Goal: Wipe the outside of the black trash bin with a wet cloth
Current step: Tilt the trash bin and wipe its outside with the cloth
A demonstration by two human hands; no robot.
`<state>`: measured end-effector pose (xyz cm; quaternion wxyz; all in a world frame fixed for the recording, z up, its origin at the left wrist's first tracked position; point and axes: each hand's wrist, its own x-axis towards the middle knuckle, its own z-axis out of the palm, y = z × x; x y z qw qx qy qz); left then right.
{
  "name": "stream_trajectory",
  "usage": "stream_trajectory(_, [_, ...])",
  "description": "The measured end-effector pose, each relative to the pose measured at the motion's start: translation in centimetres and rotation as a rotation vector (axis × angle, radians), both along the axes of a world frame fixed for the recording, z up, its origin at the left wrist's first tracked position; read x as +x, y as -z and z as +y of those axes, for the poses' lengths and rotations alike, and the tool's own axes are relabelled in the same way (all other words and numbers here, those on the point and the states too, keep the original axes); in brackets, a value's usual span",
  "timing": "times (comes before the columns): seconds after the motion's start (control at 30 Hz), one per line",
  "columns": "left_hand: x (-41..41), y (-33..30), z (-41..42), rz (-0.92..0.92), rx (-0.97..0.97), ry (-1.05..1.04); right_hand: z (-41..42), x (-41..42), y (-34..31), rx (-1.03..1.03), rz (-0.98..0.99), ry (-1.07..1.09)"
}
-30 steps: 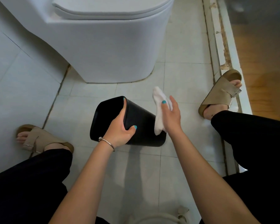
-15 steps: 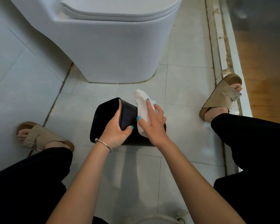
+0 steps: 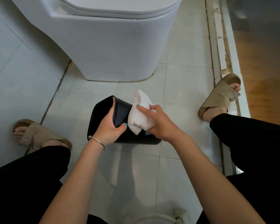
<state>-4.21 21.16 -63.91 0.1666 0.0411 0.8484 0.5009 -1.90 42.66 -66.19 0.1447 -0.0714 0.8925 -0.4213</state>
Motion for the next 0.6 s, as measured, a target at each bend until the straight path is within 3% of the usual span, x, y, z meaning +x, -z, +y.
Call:
stream_trajectory(0.1, [-0.2,-0.1,-0.2,-0.001,0.006,0.008,-0.1,-0.9,0.4,0.391,0.450,0.022])
stream_trajectory(0.17, [-0.3,-0.2,-0.4,-0.001,0.010,0.015,-0.1,-1.6,1.1,0.489,0.583,-0.028])
stream_trajectory(0.37, [-0.3,-0.2,-0.6,-0.007,0.026,-0.004,0.0,-3.3,2.8,0.533,0.570,-0.293])
stream_trajectory(0.6, [-0.6,-0.3,-0.7,-0.026,0.004,0.021,-1.5,-1.9,3.5,0.371,0.562,-0.027])
